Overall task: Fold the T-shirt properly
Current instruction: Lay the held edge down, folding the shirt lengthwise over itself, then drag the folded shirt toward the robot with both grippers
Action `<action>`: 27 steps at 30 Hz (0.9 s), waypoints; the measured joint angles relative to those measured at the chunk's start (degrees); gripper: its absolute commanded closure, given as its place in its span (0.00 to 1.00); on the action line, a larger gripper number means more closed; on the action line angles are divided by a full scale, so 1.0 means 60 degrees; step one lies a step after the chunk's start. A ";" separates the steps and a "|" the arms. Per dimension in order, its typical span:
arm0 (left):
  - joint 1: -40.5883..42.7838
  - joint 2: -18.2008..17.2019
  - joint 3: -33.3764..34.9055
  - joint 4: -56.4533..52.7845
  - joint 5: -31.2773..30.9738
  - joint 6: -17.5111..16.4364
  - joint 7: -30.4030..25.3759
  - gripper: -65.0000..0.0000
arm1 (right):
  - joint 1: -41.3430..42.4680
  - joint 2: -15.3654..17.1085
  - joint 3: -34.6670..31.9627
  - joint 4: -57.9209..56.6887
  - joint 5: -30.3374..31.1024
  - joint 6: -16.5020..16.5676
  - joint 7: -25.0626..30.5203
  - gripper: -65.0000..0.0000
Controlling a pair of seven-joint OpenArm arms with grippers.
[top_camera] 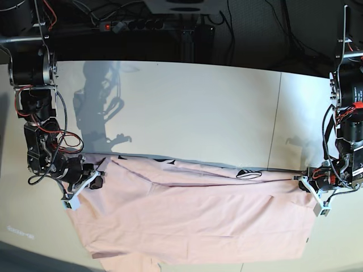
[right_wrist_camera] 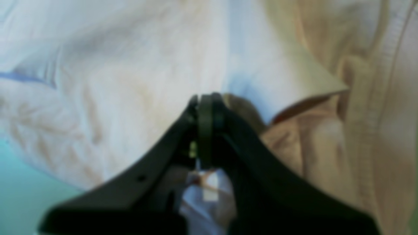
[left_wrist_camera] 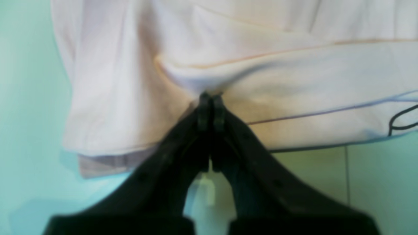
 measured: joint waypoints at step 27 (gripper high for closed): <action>0.6732 -0.0528 -0.1745 0.7428 -0.3107 -0.0597 0.1217 1.00 | -0.7198 0.0084 0.3592 0.7413 0.1009 0.0018 -0.1264 1.00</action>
